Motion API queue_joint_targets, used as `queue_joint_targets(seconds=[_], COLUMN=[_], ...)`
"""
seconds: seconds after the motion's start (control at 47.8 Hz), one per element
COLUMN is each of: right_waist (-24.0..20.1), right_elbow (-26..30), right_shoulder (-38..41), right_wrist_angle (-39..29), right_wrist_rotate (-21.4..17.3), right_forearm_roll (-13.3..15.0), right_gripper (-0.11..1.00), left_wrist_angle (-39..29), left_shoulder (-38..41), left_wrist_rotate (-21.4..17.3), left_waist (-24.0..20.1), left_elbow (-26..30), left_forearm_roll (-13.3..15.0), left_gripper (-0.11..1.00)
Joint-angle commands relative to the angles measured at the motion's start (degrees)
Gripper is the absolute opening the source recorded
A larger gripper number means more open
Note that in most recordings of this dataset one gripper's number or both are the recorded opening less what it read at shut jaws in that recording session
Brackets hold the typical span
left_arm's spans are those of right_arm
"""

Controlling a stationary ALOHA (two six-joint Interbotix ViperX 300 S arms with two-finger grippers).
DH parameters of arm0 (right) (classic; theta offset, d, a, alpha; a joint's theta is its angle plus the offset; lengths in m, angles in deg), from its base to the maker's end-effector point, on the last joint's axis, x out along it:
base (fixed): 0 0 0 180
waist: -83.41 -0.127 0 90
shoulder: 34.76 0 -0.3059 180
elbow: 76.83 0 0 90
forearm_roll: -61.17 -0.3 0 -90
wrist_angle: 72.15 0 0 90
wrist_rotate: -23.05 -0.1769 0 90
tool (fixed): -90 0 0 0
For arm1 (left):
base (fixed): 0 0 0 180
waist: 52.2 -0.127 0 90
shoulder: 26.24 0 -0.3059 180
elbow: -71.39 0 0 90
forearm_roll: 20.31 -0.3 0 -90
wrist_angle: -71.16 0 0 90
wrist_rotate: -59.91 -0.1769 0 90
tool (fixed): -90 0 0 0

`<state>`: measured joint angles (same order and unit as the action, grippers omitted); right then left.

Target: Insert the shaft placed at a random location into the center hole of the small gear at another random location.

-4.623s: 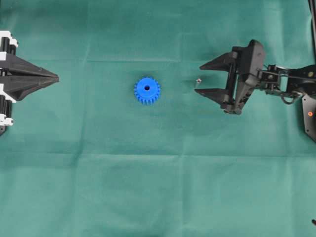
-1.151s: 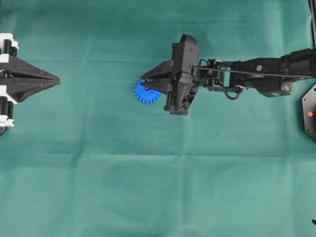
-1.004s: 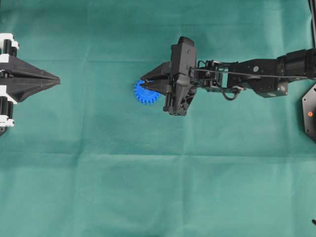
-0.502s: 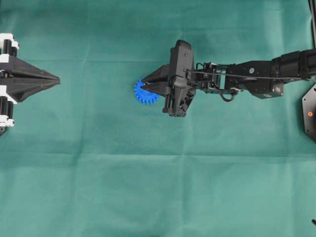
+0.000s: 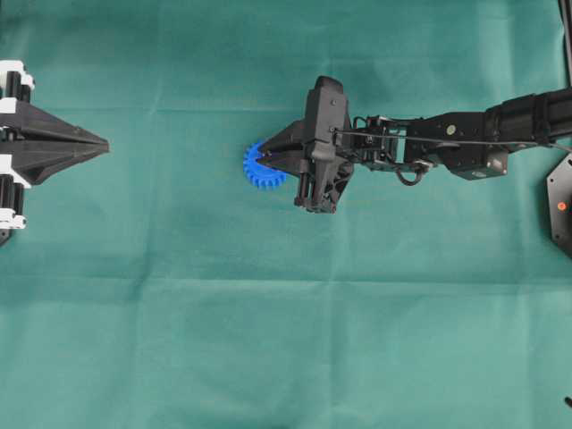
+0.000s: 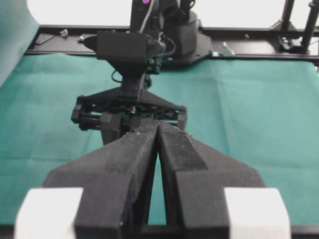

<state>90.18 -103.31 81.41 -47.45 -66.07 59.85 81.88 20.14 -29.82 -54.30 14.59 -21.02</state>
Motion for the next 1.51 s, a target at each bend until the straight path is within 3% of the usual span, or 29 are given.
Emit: queue_joint_targets(seconds=[0.0, 0.732, 0.795, 0.962, 1.025, 1.485], right_waist=[0.0, 0.09, 0.09, 0.09, 0.09, 0.09], right_elbow=[1.58, 1.49, 1.49, 1.23, 1.14, 0.7], right_shoulder=[-0.44, 0.44, 0.44, 0.0, -0.44, -9.49], right_wrist_angle=[1.14, 1.14, 1.14, 1.14, 1.14, -3.16], right_wrist_rotate=[0.09, 0.0, 0.0, 0.0, 0.0, 0.09], right_forearm_roll=[-0.18, -0.18, -0.18, -0.18, -0.18, 0.09], right_gripper=[0.13, 0.14, 0.23, 0.71, 0.83, 0.79], left_wrist_angle=[0.26, 0.0, 0.0, 0.0, 0.0, 0.0], left_shoulder=[0.44, 0.44, 0.35, 0.35, 0.35, 0.35], left_wrist_rotate=[0.09, 0.09, 0.09, 0.09, 0.09, 0.09], left_waist=[-0.18, -0.18, -0.18, -0.18, -0.18, -0.18], left_elbow=[0.53, 0.53, 0.53, 0.53, 0.53, 0.53], left_forearm_roll=[-0.18, -0.18, -0.09, -0.18, -0.18, -0.18], left_gripper=[0.03, 0.03, 0.03, 0.03, 0.03, 0.03])
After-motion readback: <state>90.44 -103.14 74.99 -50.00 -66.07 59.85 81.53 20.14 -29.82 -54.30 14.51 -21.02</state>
